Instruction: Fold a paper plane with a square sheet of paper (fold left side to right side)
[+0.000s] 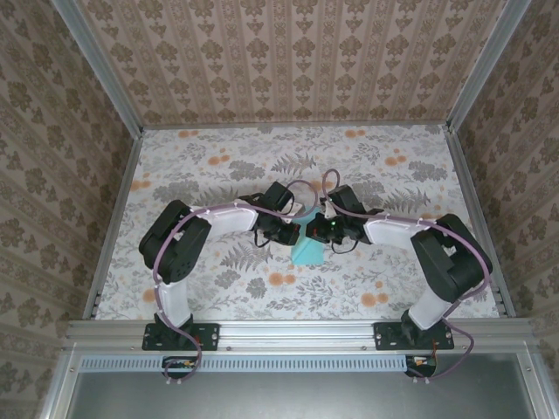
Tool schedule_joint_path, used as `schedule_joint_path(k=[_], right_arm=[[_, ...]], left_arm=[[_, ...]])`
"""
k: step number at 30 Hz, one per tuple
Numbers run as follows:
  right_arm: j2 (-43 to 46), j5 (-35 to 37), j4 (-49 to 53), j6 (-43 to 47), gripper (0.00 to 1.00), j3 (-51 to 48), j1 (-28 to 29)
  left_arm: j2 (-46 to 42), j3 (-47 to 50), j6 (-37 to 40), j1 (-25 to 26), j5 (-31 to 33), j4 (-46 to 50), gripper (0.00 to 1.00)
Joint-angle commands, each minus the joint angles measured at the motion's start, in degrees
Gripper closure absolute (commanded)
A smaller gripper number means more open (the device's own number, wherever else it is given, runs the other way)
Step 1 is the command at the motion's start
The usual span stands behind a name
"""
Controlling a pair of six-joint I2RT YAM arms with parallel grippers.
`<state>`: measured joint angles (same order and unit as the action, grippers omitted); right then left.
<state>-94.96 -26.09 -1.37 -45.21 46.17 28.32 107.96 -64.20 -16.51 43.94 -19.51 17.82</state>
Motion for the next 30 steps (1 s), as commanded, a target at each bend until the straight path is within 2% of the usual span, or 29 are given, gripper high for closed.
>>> schedule_joint_path(k=[1,30], right_arm=[[-2.1,-1.9,-1.5,-0.7,1.00,1.8,0.2],[-5.9,5.4,11.6,5.8,1.00,1.6,0.5]], left_arm=[[1.4,-1.3,1.7,0.6,0.9,2.5,1.00],[1.6,-2.6,1.9,0.8,1.1,3.5,1.00]])
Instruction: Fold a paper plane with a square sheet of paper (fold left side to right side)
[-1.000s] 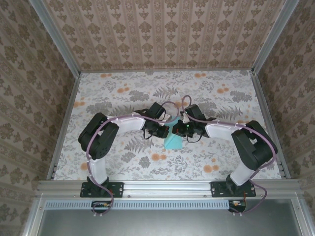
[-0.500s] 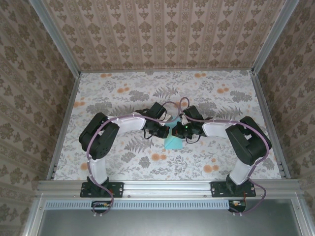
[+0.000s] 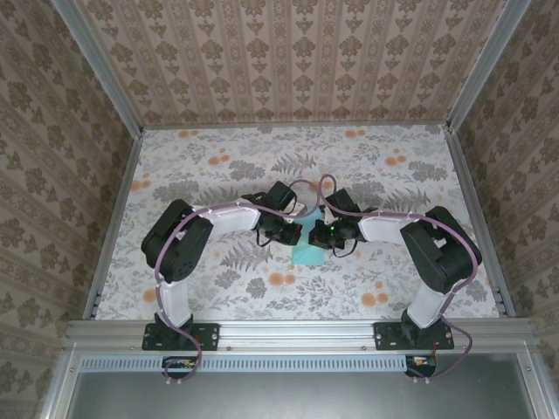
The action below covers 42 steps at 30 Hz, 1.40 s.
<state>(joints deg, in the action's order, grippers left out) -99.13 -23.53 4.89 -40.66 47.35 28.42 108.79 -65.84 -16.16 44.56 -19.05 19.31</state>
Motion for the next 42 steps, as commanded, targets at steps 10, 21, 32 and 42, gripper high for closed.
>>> schedule_joint_path(k=[10,21,32,42], right_arm=[[-2.4,3.4,6.9,1.5,1.00,0.1,0.4],[-2.4,3.7,7.3,1.7,1.00,0.5,0.4],[-2.5,3.8,8.1,2.0,1.00,0.8,0.4],[-2.6,4.0,8.8,2.4,1.00,0.9,0.4]], left_arm=[[-6.8,-2.6,-1.6,-2.1,-3.2,2.2,0.84],[-10.5,5.7,-7.6,-2.0,-21.7,-2.9,0.81],[-4.4,7.6,-8.4,-0.2,-24.7,-4.3,0.81],[-1.5,6.4,-5.8,0.1,-19.7,-0.2,0.81]])
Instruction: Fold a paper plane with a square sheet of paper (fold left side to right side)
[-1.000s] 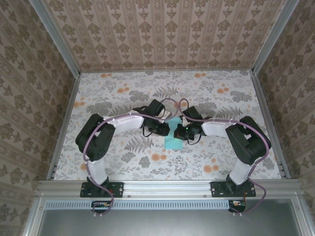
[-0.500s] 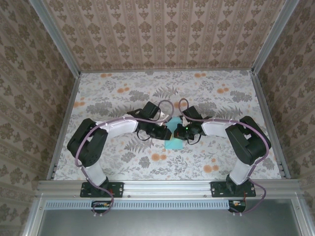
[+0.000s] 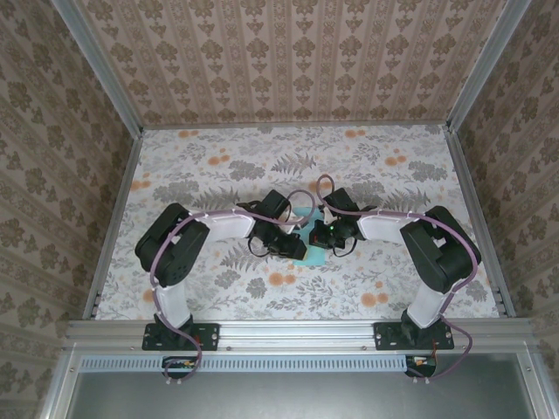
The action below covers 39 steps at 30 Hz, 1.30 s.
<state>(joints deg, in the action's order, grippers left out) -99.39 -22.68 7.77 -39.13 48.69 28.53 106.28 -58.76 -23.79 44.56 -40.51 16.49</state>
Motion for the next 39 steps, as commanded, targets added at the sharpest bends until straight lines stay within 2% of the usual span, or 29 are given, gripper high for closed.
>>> schedule_joint_path(k=[1,6,17,22,29,39], right_arm=[[-2.3,3.2,5.9,0.9,1.00,-0.4,0.3],[-2.3,3.3,6.2,1.2,1.00,-0.3,0.3],[-2.1,3.6,7.0,2.0,1.00,-0.2,0.2],[2.2,1.8,4.3,3.8,1.00,-0.2,0.1],[7.4,-1.6,7.4,7.9,1.00,1.2,1.1],[2.8,-2.4,6.1,7.1,1.00,3.4,4.4]], left_arm=[[1.2,-0.6,1.9,0.2,2.3,2.9,0.81],[1.4,-0.1,2.1,0.2,5.2,3.2,0.82],[0.8,2.0,2.0,0.1,6.9,3.3,0.85],[0.6,5.1,1.5,0.0,6.3,0.4,0.92],[0.3,6.3,1.8,0.1,5.9,-1.2,0.93],[0.4,6.3,1.9,0.1,6.0,-1.0,0.93]])
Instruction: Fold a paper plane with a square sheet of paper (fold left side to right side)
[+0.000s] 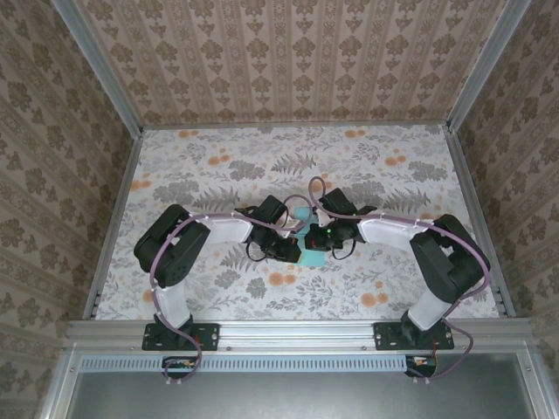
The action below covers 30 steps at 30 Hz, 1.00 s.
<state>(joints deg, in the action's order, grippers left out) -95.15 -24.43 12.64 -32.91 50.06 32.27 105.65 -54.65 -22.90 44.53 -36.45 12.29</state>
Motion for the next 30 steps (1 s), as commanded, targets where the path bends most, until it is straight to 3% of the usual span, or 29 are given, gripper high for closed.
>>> schedule_joint_path(k=[1,30], right_arm=[[-1.9,-0.6,1.3,1.0,1.00,2.3,0.7],[-7.5,4.9,8.5,5.3,1.00,4.6,0.9]], left_arm=[[1.0,2.1,1.1,0.1,2.0,3.2,0.93],[1.6,1.8,1.1,0.2,2.0,3.7,0.94]])
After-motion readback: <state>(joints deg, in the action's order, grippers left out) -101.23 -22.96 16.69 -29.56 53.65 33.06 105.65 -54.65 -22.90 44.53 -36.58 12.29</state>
